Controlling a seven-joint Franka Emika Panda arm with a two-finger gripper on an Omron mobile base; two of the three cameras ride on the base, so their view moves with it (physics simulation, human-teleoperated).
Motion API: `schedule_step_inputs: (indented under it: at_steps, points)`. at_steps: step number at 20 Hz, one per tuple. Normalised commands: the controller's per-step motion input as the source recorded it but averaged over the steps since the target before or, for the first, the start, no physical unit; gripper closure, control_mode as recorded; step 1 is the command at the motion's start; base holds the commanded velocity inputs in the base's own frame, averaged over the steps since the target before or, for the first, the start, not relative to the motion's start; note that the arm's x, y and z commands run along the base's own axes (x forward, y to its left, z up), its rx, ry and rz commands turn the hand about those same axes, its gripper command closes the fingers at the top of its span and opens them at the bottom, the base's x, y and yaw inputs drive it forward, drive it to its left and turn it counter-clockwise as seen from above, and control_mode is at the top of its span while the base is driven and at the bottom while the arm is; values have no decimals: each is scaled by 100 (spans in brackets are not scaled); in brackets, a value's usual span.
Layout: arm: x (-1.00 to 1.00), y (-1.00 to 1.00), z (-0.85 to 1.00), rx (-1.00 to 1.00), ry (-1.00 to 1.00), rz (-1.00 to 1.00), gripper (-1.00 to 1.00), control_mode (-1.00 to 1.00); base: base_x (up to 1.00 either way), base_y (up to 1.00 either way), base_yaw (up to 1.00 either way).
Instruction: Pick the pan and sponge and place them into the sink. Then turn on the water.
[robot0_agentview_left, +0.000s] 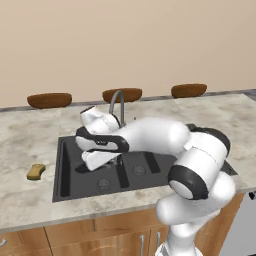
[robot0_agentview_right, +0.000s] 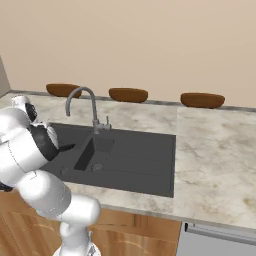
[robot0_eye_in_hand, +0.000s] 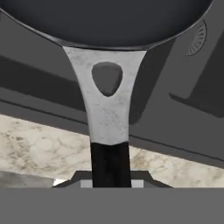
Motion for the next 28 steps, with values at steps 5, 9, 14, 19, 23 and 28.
schedule_step_inputs:
  at_steps: [5, 9, 14, 19, 23, 28]
  points:
    - [10, 59, -51, 0, 13, -26, 100, -100, 0, 0, 0]
    - [19, 17, -45, 1, 4, -17, 100, -100, 0, 0, 0]
    - [33, 1, -37, 3, 0, -10, 100, -100, 0, 0, 0]
    - [55, 11, -54, 2, -2, -4, 100, -100, 0, 0, 0]
    - [50, 15, -55, 1, -5, -2, 100, -100, 0, 0, 0]
    - [65, 22, -38, 0, -1, -1, 100, -100, 0, 0, 0]
